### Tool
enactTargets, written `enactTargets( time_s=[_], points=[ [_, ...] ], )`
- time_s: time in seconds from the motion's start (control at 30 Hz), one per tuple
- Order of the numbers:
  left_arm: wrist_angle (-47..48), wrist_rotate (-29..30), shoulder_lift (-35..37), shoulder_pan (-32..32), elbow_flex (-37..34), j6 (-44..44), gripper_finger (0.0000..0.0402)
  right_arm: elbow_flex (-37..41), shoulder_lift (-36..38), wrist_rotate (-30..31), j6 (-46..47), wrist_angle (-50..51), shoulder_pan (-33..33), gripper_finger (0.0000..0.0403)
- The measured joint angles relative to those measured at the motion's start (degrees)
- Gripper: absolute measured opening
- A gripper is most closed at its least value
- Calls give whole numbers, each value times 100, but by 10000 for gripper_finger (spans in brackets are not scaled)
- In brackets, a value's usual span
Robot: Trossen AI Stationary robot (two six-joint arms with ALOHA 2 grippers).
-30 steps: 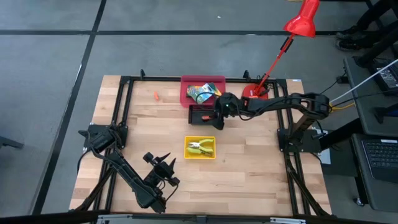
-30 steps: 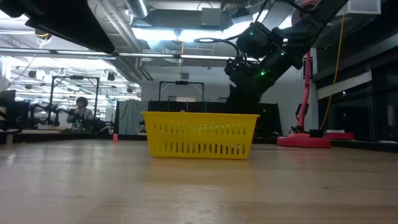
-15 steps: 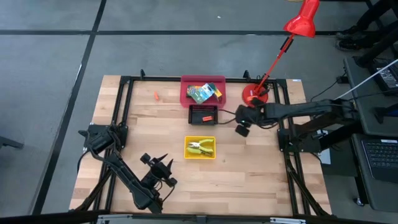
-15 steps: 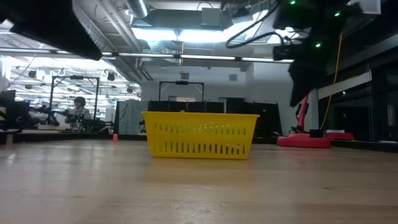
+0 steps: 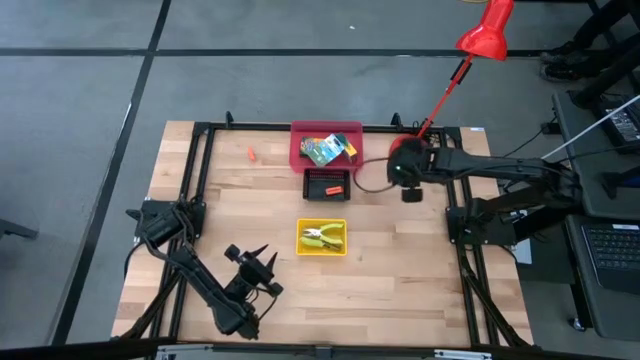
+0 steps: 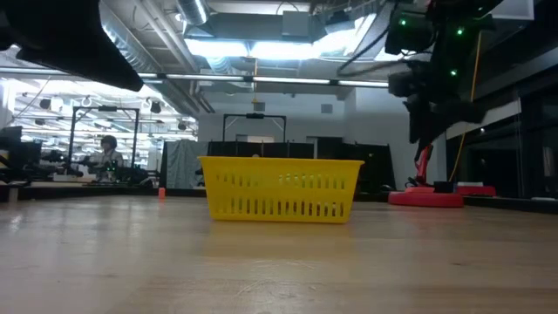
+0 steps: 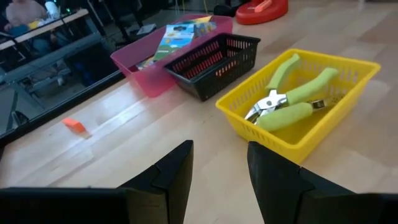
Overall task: Pick & Place School Supplies
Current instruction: Put the orange eraser into the black bin
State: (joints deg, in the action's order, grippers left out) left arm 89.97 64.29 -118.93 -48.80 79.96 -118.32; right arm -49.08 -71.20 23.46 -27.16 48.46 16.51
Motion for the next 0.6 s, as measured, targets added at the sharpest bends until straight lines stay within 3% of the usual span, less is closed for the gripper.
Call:
enactTargets(
  time_s=[0.17, 0.3, 0.47, 0.6],
  points=[
    [2, -3, 0, 27, 0, 101, 150, 0, -201, 1051, -1709, 207, 83, 166],
    [0, -2, 0, 26, 0, 103, 150, -1, -534, 1194, -2383, 171, 256, 166],
    [1, 8, 1, 26, 0, 105, 150, -236, -1296, 913, -2534, 180, 610, 166],
    [2, 4, 0, 26, 0, 105, 150, -773, -1797, 179, -2267, 180, 1005, 166]
  ],
)
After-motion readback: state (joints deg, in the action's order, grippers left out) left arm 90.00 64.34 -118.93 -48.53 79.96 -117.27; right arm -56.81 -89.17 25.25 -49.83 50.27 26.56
